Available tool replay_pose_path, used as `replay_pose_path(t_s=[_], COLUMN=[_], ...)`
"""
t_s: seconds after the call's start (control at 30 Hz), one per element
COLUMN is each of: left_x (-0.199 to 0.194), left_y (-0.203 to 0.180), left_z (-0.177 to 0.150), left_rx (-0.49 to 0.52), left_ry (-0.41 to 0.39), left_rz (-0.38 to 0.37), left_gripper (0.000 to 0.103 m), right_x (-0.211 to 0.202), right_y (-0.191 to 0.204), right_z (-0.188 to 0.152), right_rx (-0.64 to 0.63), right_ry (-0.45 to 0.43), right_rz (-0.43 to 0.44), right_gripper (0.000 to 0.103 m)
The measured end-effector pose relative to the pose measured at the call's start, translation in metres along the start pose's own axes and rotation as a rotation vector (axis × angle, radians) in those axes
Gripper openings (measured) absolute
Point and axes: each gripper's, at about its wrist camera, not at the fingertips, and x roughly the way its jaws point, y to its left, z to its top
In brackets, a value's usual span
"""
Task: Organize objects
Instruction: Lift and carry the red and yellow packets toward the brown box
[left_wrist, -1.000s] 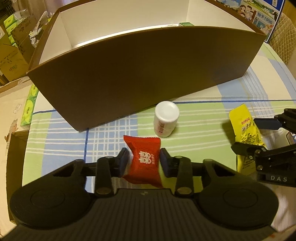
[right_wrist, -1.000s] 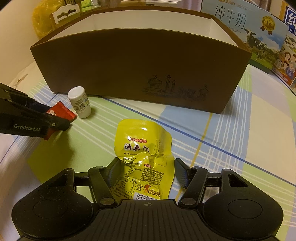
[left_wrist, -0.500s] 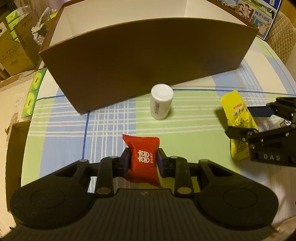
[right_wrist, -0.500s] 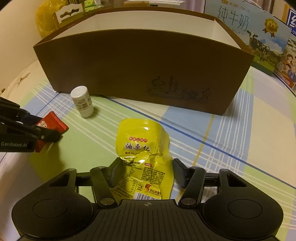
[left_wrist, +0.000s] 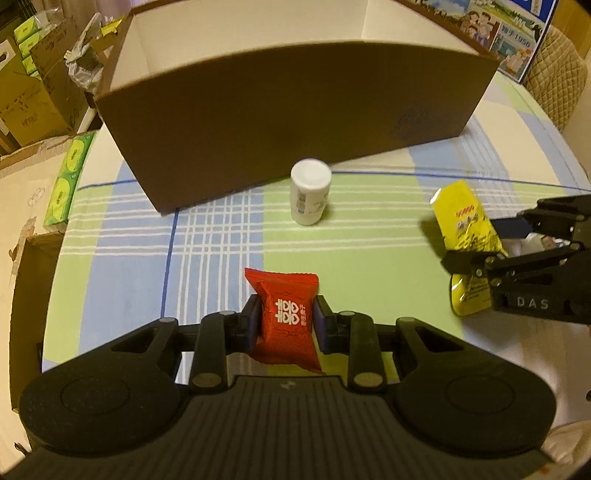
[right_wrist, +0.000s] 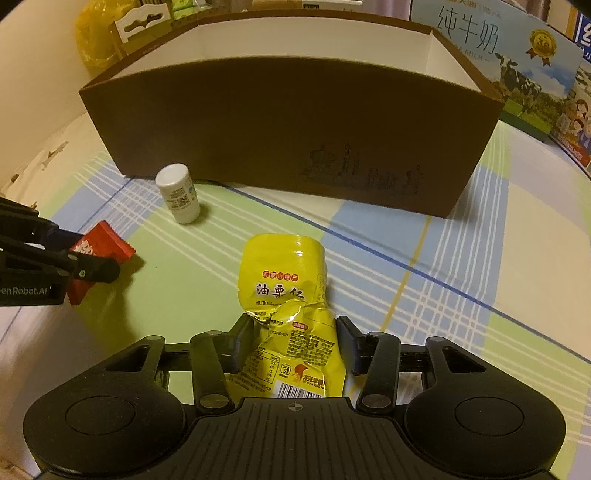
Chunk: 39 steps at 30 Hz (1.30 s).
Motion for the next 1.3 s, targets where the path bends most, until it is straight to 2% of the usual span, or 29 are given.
replay_pose_path(t_s=[0.3, 0.7, 1.1, 1.3], left_x=[-0.036, -0.069, -0.077, -0.067], left_y=[-0.002, 0.0, 0.008, 0.015], left_z=[0.015, 0.051, 0.103, 0.131], left_rx=[0.001, -0.008, 0.011, 0.001], left_ry=[-0.087, -0.209, -0.303, -0.306], left_rz=[-0.013, -0.012, 0.027, 0.05], left_gripper=[0.025, 0.025, 0.025, 0.025], right_x=[-0.036, -0.072, -0.083, -0.076], right_y=[0.004, 0.006, -0.003, -0.011], right_z=[0.018, 0.062, 0.124, 0.155], right_rx=[0.004, 0.005, -0.013, -0.017], right_ry=[-0.064, -0.176, -0.287, -0.313], right_rz=[0.041, 0.101, 0.114, 0.115], right_gripper=[0.045, 0.045, 0.045, 0.045])
